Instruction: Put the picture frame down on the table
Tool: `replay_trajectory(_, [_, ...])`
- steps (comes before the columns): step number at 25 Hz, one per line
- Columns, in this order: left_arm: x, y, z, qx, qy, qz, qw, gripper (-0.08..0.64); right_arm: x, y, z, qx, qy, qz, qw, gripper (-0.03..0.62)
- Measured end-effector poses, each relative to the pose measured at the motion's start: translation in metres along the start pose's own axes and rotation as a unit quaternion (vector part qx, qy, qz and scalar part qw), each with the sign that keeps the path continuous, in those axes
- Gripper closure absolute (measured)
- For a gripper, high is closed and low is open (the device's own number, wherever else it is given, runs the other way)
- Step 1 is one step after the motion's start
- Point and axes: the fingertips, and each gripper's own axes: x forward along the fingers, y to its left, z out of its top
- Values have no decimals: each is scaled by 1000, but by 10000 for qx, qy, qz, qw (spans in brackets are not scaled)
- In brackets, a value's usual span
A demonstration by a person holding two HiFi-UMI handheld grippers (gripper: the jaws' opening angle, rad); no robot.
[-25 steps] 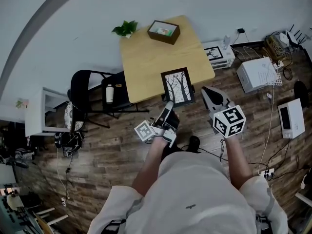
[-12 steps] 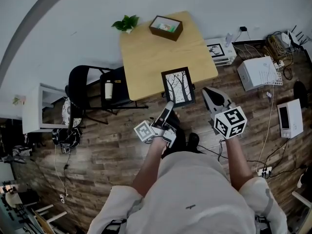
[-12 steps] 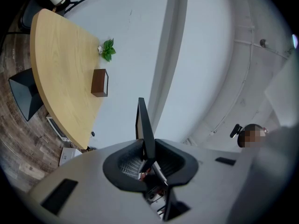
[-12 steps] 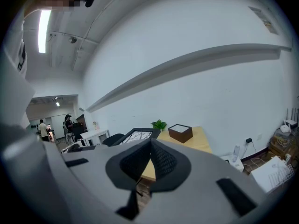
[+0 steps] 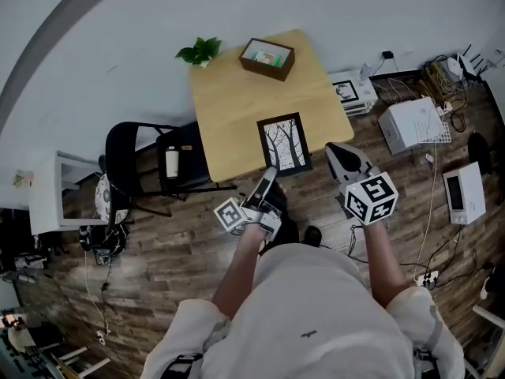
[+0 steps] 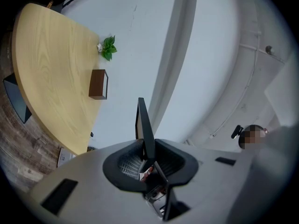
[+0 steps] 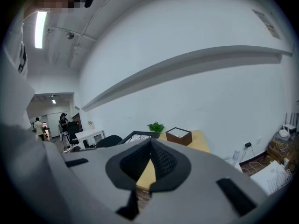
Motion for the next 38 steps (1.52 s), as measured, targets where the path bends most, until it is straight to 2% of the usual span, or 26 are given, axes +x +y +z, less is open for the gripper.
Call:
replay_trajectory(9, [21, 18, 59, -63, 100, -1, 9999, 491, 57, -7, 20, -24, 47, -83, 10000, 594])
replay_trajectory(21, [45, 39, 131, -226, 382, 4, 9990, 491, 124, -15, 36, 82, 50, -400, 9992, 594])
replay_trajectory(27, [45, 49, 146, -304, 481, 50, 9984, 491, 139, -11, 31, 128, 149, -452, 9988, 594])
replay_trajectory(38, [58, 73, 164, -476, 341, 224, 9980, 491, 171, -22, 29, 177, 370, -298, 9987, 594])
